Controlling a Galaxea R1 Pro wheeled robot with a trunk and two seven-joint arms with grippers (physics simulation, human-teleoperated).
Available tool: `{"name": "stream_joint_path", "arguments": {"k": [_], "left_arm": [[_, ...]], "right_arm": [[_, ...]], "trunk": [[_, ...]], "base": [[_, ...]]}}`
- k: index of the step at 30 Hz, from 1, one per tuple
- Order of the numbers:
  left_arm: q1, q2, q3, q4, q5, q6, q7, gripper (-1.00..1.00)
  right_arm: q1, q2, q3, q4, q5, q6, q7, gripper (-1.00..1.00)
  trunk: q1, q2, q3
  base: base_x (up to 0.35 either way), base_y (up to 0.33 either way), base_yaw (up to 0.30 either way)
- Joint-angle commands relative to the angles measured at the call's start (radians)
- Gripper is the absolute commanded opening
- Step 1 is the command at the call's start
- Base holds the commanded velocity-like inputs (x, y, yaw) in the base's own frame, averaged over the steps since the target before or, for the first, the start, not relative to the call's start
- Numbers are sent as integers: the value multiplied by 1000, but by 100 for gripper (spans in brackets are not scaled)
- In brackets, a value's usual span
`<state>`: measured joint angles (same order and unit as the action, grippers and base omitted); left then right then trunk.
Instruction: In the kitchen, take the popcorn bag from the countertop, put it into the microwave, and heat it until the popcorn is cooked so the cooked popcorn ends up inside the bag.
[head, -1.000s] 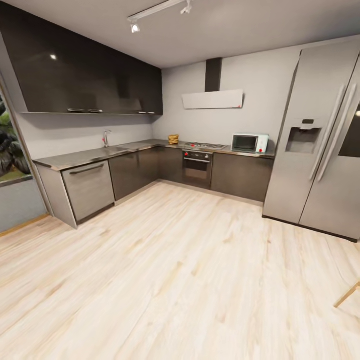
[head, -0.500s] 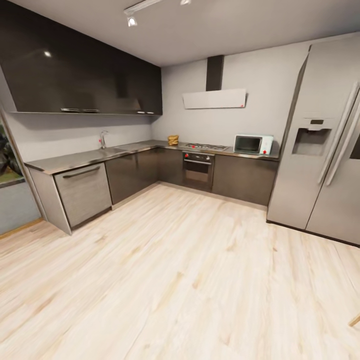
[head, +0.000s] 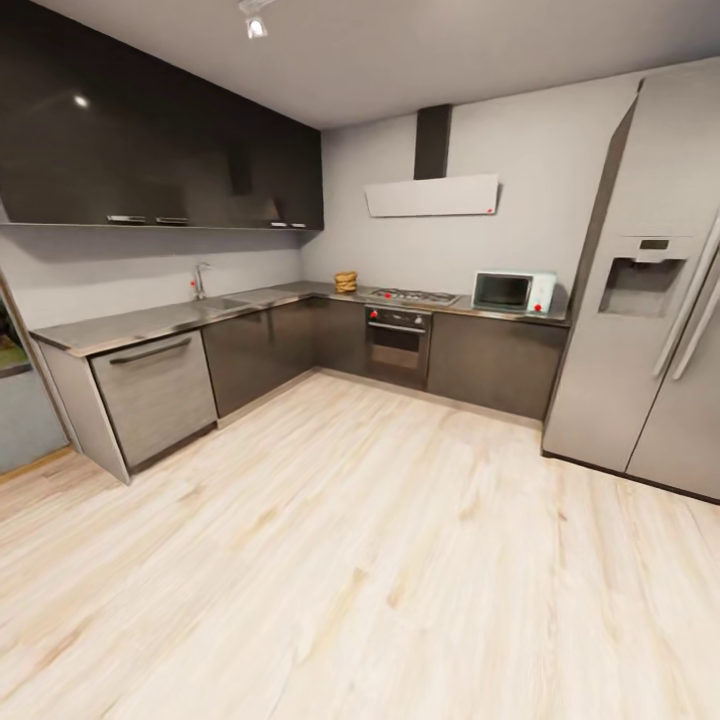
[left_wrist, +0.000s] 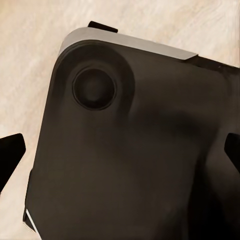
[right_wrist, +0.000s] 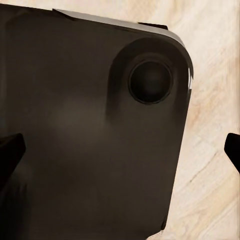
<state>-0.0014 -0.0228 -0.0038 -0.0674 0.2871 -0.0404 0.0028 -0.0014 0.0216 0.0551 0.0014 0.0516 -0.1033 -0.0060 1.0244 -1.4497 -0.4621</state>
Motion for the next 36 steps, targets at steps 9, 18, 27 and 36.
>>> {"name": "stream_joint_path", "arguments": {"k": [9,18,27,36], "left_arm": [[0,0,-1,0,6,-3,0,100],[0,0,-1,0,6,-4,0,100],[0,0,-1,1,6,-4,0,100],[0,0,-1,1,5,-4,0,100]], "right_arm": [[0,-2,4,0,3,-3,0,100],[0,-14,7,0,7,-3,11,100],[0,-7,4,0,1,-3,2,100],[0,-5,-1,0,-9,-3,1,100]], "trunk": [[1,0,-1],[1,0,-1],[1,0,-1],[1,0,-1]], "base": [[323,0,0],[323,0,0],[322,0,0],[323,0,0]]}}
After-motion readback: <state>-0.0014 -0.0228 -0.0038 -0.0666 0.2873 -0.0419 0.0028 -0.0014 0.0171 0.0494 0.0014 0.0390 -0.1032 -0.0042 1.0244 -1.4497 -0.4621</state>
